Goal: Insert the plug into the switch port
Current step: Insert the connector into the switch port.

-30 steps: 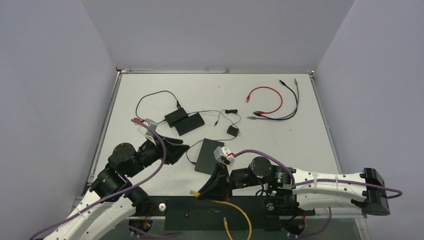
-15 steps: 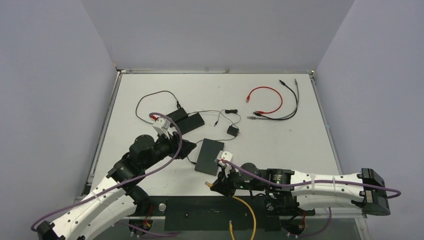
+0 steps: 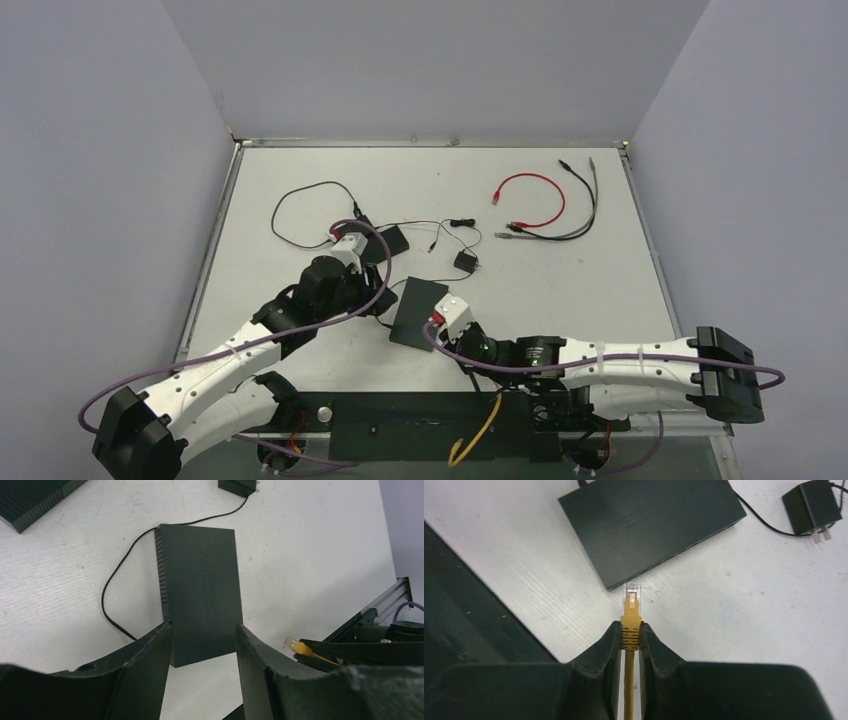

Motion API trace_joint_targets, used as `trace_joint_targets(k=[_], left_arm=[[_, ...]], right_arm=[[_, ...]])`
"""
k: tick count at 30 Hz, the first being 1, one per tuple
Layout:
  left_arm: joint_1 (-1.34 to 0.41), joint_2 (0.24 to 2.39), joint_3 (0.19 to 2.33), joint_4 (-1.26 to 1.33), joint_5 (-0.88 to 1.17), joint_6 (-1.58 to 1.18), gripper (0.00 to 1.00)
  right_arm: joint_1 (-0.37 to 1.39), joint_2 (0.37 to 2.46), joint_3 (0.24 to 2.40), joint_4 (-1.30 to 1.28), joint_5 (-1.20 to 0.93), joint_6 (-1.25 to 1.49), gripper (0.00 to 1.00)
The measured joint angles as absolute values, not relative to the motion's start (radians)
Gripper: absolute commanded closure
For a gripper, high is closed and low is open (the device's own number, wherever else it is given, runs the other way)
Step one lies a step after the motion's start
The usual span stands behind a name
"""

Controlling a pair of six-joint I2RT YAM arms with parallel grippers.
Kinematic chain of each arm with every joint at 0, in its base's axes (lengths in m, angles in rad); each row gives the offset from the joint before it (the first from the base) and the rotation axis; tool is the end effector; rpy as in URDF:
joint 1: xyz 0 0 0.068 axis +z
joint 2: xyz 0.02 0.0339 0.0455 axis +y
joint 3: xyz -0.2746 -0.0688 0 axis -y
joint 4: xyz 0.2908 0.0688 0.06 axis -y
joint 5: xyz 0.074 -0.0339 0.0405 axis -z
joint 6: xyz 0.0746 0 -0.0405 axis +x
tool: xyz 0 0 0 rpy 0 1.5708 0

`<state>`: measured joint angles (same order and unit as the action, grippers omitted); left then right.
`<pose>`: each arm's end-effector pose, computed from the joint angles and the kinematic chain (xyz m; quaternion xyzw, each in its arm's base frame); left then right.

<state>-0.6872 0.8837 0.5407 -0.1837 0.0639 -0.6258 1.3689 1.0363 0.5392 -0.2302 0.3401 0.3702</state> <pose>0.2043 -0.1738 0.2099 0.0425 0.8655 -0.3261 0.3779 0.0790 0.2616 0.1679 -0.3698 0.8226 0.2086 0.3783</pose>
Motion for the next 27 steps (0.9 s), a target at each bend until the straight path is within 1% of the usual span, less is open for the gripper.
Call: trace_joint_targets(k=[5,11,21,27], left_arm=[[-0.667,0.969,0.539,-0.191,0.069,-0.629,0.53],[-0.632,1.047,0.530,-0.190,0.109,-0.627,0.53],[-0.587,1.140,0.511,-0.144,0.215,-0.622,0.53],[-0.579,1.197,0.511,-0.107,0.255,-0.615,0.53]], right_arm=[[1.369,1.161,0.598,-0.264,0.425,0.375,1.00],[1.369,1.308,0.731,-0.365,0.471,0.379,1.00],[1.321,1.399,0.751,-0.425,0.408,0.422,1.00],[1.283,1.421,0.750,-0.407,0.364,0.467,1.00]])
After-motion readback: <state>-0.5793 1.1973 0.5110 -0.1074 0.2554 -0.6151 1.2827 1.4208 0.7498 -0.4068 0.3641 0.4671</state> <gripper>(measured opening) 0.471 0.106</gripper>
